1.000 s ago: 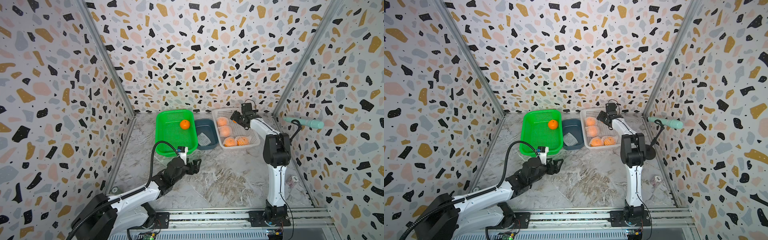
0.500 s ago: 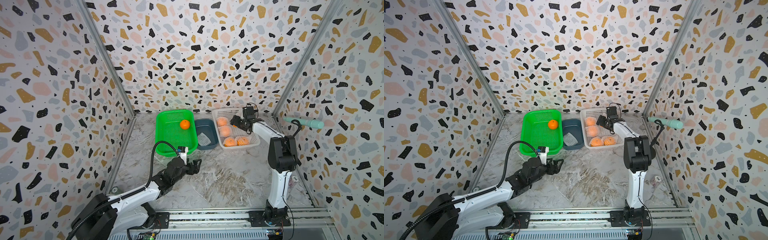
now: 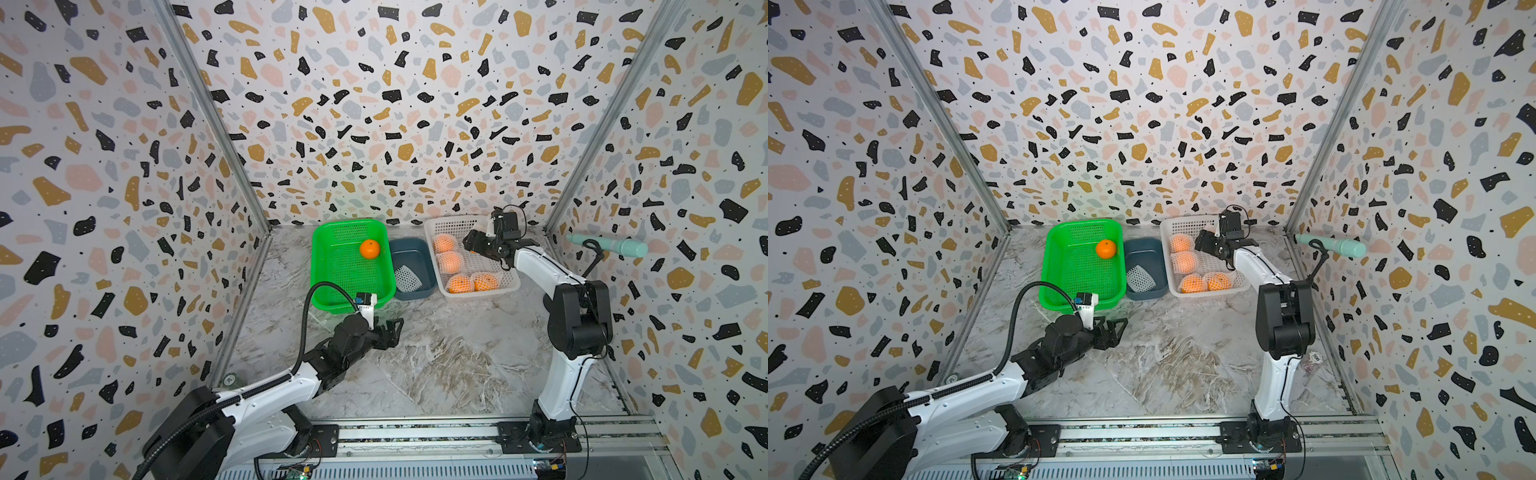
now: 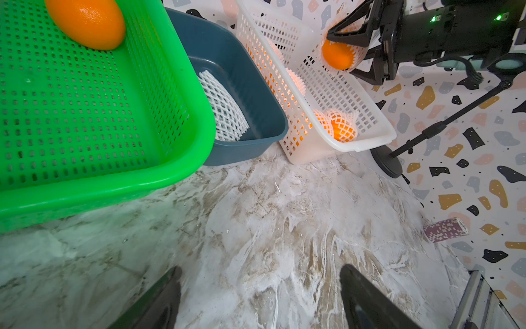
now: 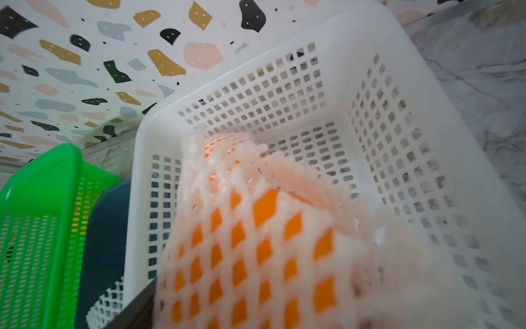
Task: Remove foam nets from oranges
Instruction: Pick up the orange from the basket, then place the orange at the center of the board.
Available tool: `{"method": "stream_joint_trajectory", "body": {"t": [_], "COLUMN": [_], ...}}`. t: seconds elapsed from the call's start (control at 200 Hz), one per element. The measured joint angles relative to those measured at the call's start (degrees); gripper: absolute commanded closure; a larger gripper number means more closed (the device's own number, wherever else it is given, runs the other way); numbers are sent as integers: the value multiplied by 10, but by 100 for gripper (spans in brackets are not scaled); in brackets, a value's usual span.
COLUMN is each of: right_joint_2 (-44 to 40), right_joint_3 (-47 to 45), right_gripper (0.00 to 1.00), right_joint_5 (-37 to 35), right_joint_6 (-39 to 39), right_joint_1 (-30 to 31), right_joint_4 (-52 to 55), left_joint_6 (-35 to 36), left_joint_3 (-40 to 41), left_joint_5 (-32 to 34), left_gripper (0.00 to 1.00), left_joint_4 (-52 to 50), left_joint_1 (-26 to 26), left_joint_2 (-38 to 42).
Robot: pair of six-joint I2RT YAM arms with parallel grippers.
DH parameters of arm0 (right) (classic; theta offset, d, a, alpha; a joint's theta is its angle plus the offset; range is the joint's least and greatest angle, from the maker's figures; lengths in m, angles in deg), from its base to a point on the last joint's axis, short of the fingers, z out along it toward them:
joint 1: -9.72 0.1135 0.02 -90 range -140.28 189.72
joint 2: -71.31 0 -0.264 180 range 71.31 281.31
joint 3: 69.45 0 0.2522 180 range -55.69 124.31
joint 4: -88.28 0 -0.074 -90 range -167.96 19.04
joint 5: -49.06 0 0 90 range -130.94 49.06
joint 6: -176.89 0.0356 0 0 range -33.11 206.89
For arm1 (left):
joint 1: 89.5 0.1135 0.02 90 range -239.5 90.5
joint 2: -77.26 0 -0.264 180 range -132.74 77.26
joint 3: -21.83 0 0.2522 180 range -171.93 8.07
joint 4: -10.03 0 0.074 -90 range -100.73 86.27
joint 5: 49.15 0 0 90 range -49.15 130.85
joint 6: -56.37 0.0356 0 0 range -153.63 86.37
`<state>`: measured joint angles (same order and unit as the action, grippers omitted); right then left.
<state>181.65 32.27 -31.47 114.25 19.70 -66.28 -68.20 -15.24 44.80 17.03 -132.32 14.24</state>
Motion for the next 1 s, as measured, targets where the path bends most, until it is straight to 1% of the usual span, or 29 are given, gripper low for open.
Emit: {"method": "stream_joint_trajectory", "body": {"t": [0.17,0.305,0.465,0.831,1.001], "right_joint_2": [-31,-57,-94,-209,-259], "right_joint_3": [-33,-71,-112,-193,-246], "right_gripper": [17,17,17,17,17], "right_joint_5": [12,22,38,65,70], "right_joint_6": [-17,-28,-37,-50,-50], "right_joint_1": [6,23,49,113,159], "right_joint_4": [-2,-2,-2,-9,-9], "left_joint_6": [5,9,10,16,23], "left_joint_3": [-2,-11,-15,-25,-40], "left_joint_5": [0,0,0,9,17], "left_gripper": [12,12,12,12,12], "left_joint_4": [-2,-2,-2,-15,-29], "left_joint_1": [0,0,0,0,0], "left_joint_2": [-1,-3,-9,-18,-18]}}
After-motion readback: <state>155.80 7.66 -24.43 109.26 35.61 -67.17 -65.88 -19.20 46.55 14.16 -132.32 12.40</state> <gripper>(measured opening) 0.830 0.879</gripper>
